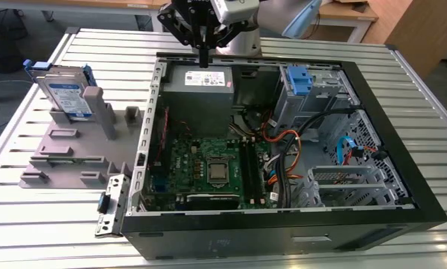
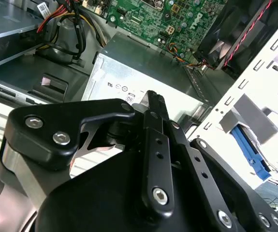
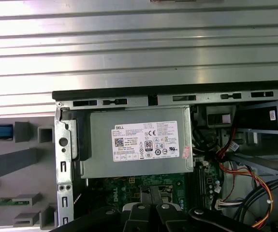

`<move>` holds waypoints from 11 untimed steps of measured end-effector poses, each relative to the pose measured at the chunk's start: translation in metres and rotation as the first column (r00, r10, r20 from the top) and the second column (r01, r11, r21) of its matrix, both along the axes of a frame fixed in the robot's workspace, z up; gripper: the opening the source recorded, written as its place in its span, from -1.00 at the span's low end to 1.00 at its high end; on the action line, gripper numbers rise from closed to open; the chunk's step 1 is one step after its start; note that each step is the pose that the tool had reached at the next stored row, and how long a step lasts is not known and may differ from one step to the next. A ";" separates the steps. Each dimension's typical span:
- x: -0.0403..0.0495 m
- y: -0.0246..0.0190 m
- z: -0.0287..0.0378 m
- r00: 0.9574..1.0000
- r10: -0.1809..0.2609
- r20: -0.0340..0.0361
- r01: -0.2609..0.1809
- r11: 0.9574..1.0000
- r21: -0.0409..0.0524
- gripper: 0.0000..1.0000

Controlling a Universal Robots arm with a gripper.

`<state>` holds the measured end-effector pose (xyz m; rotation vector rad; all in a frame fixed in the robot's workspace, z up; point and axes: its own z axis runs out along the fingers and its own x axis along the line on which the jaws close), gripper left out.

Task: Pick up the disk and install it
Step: 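Reach for the disk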

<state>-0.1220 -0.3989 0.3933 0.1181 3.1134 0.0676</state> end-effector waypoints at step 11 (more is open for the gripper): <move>-0.0187 0.0000 -0.0005 1.000 0.000 0.002 0.000 1.000 0.000 -0.79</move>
